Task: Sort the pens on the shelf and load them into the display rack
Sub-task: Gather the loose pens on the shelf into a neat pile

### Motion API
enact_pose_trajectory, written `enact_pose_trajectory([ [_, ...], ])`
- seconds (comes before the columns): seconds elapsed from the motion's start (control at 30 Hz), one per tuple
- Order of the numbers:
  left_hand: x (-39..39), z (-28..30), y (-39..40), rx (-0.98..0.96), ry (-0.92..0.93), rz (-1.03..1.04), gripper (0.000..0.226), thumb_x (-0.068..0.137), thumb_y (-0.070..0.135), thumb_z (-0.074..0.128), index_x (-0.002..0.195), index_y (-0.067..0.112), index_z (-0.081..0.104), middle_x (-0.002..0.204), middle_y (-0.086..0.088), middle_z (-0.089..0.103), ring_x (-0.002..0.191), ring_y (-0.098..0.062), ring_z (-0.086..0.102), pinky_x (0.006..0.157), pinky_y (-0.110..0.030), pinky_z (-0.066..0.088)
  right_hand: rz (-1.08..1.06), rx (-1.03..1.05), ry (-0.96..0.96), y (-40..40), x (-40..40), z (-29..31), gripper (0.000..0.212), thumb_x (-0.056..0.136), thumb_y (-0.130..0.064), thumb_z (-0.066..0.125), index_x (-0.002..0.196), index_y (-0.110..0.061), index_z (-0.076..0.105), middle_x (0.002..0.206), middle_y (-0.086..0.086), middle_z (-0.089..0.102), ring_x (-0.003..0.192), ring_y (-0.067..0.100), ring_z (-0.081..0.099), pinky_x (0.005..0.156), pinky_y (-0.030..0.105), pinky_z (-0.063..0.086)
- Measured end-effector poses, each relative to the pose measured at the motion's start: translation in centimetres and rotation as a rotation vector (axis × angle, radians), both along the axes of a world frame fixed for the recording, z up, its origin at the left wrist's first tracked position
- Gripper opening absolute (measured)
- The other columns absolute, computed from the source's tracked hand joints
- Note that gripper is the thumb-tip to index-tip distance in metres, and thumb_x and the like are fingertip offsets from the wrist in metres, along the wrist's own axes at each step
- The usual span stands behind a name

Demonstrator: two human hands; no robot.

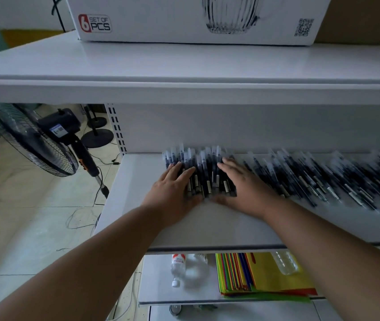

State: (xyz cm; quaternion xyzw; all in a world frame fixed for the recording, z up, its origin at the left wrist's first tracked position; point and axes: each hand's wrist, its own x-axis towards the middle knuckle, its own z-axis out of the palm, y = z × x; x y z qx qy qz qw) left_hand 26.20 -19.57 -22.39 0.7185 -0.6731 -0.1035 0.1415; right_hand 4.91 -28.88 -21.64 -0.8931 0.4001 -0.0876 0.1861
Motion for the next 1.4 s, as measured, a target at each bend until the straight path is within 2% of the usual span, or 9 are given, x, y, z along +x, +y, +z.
enact_pose_trajectory([
  [0.07,0.0,0.0,-0.2,-0.006,0.0,0.008,0.083,0.088,0.07,0.049,0.155,0.038,0.012,0.166,0.001,0.006,0.152,-0.022,0.002,0.121,-0.041,0.014,0.009,-0.014,0.004,-0.2,0.2,-0.1,0.103,0.076,-0.079,0.054,0.157,-0.03,0.013,0.164,-0.014,0.001,0.149,0.006,0.002,0.121,0.036,0.01],
  [0.2,0.0,0.1,0.1,0.044,-0.009,-0.019,0.103,0.074,0.084,0.051,0.156,0.04,0.007,0.166,0.004,0.002,0.152,-0.02,-0.003,0.12,-0.041,0.012,0.044,0.028,0.016,-0.4,-0.6,-0.4,0.102,0.075,-0.081,0.052,0.156,-0.035,0.013,0.163,-0.018,-0.002,0.149,0.004,0.001,0.122,0.038,0.014],
  [0.4,-0.6,-0.3,-1.0,-0.026,-0.031,0.04,0.072,0.093,0.065,0.04,0.155,0.04,0.012,0.166,-0.003,0.006,0.152,-0.025,0.0,0.12,-0.043,0.012,0.017,0.06,-0.016,-0.7,-0.7,-0.4,0.104,0.071,-0.08,0.056,0.155,-0.033,0.018,0.163,-0.02,0.002,0.149,0.004,0.007,0.121,0.037,0.018],
  [0.63,-0.7,-0.3,-0.8,0.04,-0.087,-0.005,0.076,0.085,0.079,0.033,0.151,0.054,0.006,0.166,-0.003,-0.005,0.152,-0.029,-0.009,0.121,-0.045,0.007,-0.004,0.076,-0.037,-0.5,-2.1,0.2,0.087,0.082,-0.06,0.065,0.154,-0.03,0.026,0.16,-0.018,0.017,0.144,0.0,0.018,0.114,0.019,0.016],
  [0.77,-1.0,0.0,-0.8,0.051,-0.119,-0.003,0.072,0.088,0.077,0.03,0.151,0.053,0.004,0.166,-0.005,-0.007,0.151,-0.03,-0.011,0.121,-0.044,0.005,-0.099,0.071,-0.15,-0.4,-2.3,0.2,0.073,0.087,-0.05,0.066,0.15,-0.026,0.037,0.158,-0.013,0.028,0.143,0.007,0.03,0.118,0.031,0.026],
  [0.87,-1.1,-0.1,-0.7,0.065,-0.128,-0.003,0.083,0.08,0.086,0.03,0.151,0.053,0.003,0.166,-0.004,-0.006,0.151,-0.031,-0.01,0.121,-0.045,0.007,-0.06,0.101,-0.068,0.1,-1.9,0.2,0.08,0.086,-0.056,0.063,0.153,-0.029,0.029,0.161,-0.015,0.018,0.146,0.007,0.021,0.12,0.036,0.023],
  [1.03,-1.0,-0.3,-0.7,0.015,-0.116,0.027,0.071,0.089,0.076,0.032,0.151,0.053,0.006,0.166,-0.002,0.0,0.152,-0.029,-0.003,0.12,-0.045,0.01,-0.167,0.131,-0.176,-0.3,0.0,-0.2,0.06,0.1,-0.043,0.047,0.153,-0.021,0.029,0.163,-0.006,0.018,0.149,0.01,0.017,0.12,0.031,0.017],
  [1.27,-0.3,0.2,-2.1,0.034,0.158,0.215,0.073,0.095,0.066,0.032,0.157,0.035,0.01,0.166,-0.005,-0.004,0.152,-0.026,-0.003,0.121,-0.044,0.012,-0.2,0.074,-0.096,-1.1,2.0,-0.3,0.061,0.102,-0.036,0.046,0.154,-0.011,0.025,0.163,0.005,0.017,0.151,0.016,0.011,0.122,0.034,0.012],
  [1.4,-0.8,0.0,-3.7,0.059,0.109,0.203,0.076,0.098,0.062,0.029,0.158,0.023,0.007,0.166,-0.006,0.0,0.152,-0.022,-0.006,0.122,-0.04,0.009,-0.254,0.082,-0.063,-1.5,2.7,-0.4,0.062,0.104,-0.041,0.038,0.155,-0.01,0.021,0.163,0.007,0.015,0.151,0.019,0.011,0.121,0.034,0.013],
])
